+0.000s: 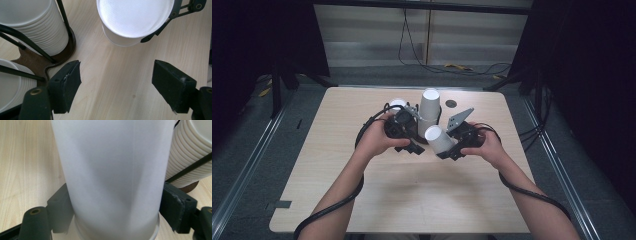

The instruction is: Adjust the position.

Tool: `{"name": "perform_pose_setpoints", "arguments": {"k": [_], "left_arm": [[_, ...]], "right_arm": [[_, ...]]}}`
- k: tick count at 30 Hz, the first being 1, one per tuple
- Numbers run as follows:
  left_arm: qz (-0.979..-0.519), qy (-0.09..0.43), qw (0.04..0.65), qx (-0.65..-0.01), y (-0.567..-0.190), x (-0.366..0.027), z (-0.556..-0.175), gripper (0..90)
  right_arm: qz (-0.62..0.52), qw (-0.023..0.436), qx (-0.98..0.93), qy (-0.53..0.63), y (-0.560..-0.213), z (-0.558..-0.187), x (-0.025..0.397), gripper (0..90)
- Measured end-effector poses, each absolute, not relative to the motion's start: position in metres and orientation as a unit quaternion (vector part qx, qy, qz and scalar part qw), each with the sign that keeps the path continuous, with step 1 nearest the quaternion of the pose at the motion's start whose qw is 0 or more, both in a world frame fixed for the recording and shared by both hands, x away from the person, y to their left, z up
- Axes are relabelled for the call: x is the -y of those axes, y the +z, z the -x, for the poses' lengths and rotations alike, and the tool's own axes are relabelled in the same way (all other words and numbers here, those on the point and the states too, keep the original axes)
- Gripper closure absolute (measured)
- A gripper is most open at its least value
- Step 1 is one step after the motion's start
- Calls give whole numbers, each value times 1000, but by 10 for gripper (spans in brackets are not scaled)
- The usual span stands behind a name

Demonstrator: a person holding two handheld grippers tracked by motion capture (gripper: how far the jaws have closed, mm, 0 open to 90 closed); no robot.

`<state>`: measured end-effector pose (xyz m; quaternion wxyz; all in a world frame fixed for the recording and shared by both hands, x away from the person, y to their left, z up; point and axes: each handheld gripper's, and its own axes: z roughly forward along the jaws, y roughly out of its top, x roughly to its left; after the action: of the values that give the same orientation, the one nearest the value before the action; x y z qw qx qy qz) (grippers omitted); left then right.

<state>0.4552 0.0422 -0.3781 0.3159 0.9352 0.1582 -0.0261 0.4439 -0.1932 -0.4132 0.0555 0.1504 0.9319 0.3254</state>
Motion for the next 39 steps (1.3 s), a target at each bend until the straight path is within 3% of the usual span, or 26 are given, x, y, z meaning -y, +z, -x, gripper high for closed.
{"name": "perform_pose_setpoints", "arguments": {"k": [39], "left_arm": [[-925,-30,327,-190,-414,-60,-448,223]], "right_arm": [[-108,50,-962,245,-413,-444,189,215]]}}
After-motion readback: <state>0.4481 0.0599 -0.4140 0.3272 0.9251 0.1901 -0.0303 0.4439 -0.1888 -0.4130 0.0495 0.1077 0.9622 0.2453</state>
